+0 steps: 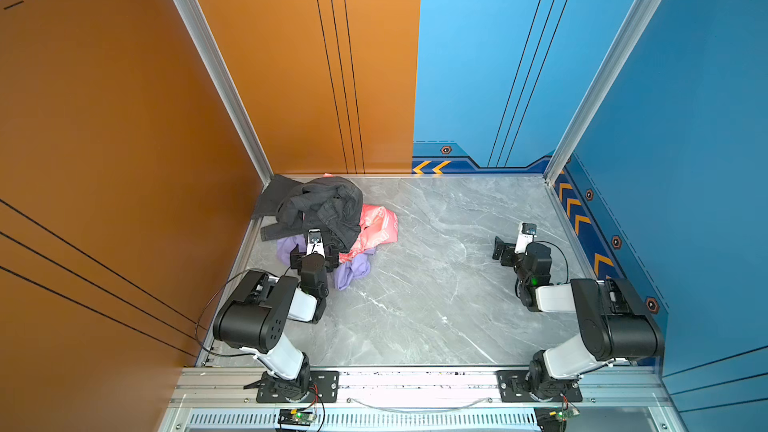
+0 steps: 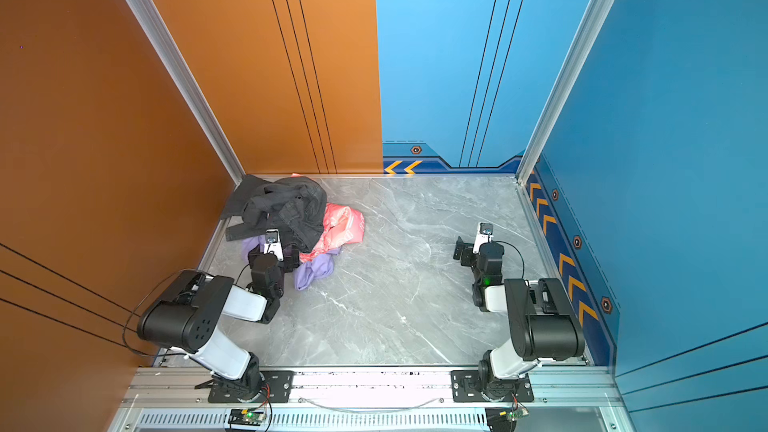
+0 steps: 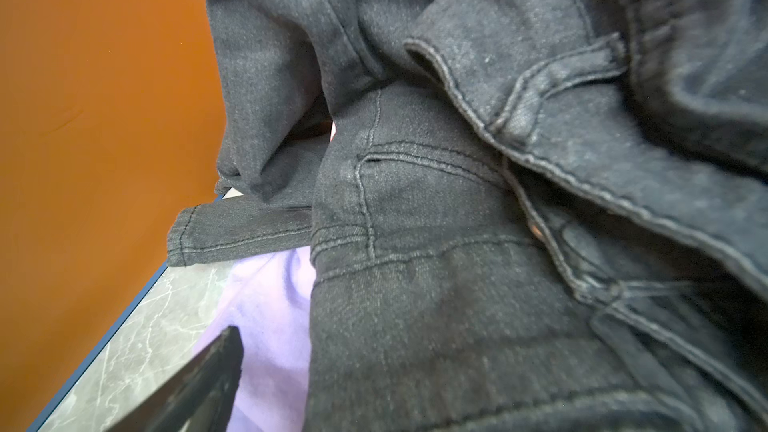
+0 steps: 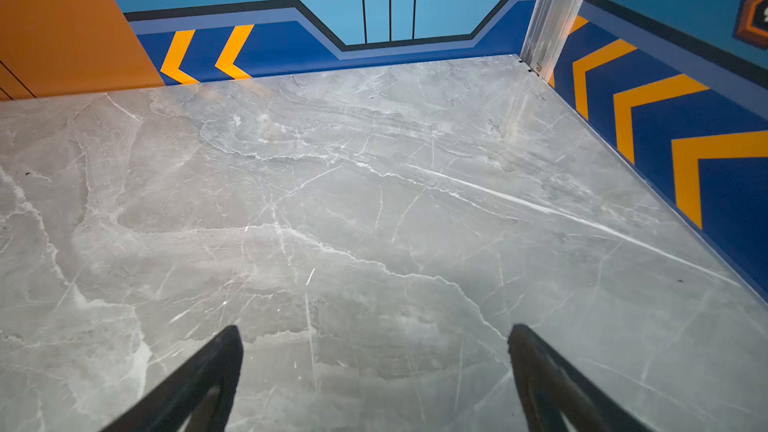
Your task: Pick out a specific cloth from the pile
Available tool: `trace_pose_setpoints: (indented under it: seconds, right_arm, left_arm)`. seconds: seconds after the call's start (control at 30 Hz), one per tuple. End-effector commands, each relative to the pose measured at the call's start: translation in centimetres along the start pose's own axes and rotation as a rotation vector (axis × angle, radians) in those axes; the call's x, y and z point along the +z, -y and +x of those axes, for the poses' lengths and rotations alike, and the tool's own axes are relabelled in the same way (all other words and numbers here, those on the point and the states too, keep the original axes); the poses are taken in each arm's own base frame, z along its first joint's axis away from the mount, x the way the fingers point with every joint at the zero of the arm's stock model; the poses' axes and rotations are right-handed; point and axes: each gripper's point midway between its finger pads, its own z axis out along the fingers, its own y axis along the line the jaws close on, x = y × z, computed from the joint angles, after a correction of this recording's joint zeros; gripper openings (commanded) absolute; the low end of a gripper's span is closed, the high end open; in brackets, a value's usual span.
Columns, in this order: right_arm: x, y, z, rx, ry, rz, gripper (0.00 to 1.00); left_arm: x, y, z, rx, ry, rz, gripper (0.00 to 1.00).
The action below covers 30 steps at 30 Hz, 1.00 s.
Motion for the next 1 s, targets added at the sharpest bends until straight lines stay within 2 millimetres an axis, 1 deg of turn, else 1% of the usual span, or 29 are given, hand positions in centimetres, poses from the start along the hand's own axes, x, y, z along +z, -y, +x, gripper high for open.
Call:
trace_pose_setpoints:
  seconds: [0.0, 0.57, 0.77, 0.97]
  right_arm:
    - [0.2, -0.1, -0.7, -0.017, 0.015, 0.01, 1.0]
    - [0.2, -0.1, -0.7, -0.017, 0.013, 0.011, 1.0]
    - [0.2, 0.0, -0.7, -0.014, 0.012, 0.01, 1.0]
    - [0.2, 0.0, -0.7, -0.012, 0.011, 0.011, 1.0]
  left_arm:
    - [0.1, -0.4, -1.4, -0.024, 0.039, -0.009, 0.98]
    - [0.1, -0.3, -1.4, -0.024, 0.038, -0.008, 0.98]
    - [1.3, -0.6, -1.0, -0.044, -0.024, 0.003, 0.98]
    - [1.5, -0.8, -0.9, -0.053, -0.034, 0.0, 0.98]
